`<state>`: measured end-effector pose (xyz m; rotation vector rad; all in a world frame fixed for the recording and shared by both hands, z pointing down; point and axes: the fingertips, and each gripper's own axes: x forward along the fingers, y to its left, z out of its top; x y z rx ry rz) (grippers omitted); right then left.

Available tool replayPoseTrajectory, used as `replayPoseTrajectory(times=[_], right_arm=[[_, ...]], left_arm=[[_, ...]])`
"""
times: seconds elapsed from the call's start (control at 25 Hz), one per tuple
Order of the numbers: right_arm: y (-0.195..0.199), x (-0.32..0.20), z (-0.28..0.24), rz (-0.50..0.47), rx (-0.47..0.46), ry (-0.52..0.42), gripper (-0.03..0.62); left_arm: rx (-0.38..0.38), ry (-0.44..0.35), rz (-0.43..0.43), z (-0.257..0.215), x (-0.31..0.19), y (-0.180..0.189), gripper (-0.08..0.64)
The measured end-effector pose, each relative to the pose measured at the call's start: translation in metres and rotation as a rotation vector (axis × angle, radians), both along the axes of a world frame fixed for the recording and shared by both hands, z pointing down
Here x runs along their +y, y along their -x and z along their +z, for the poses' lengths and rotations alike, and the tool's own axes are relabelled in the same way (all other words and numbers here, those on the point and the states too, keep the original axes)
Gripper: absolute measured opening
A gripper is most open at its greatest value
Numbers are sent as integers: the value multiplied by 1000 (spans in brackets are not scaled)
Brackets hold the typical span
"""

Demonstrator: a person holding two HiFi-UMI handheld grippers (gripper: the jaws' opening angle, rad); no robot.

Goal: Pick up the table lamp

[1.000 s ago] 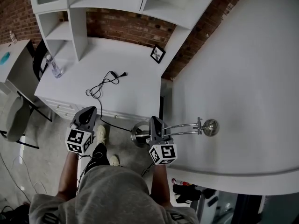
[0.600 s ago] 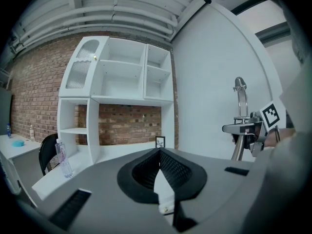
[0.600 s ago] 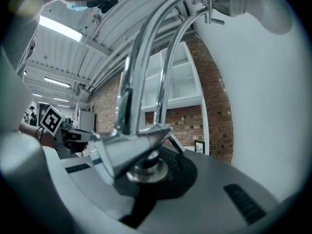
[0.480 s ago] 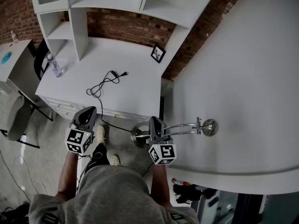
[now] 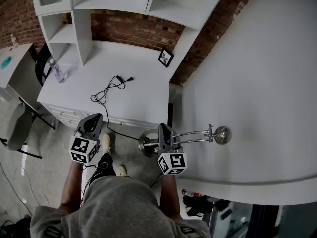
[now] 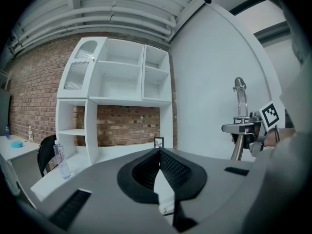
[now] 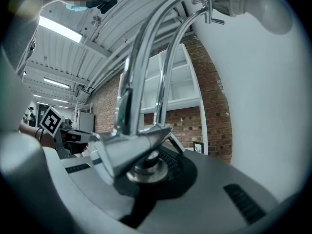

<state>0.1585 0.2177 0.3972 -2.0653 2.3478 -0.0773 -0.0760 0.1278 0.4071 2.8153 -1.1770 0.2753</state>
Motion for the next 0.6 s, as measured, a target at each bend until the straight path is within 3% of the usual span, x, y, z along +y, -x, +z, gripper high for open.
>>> replayPoseTrajectory(times=[0.6], right_arm=[[-4,9,4,11,2,4,18]], left_arm=[[3,-7,4,1,8,-3,5]])
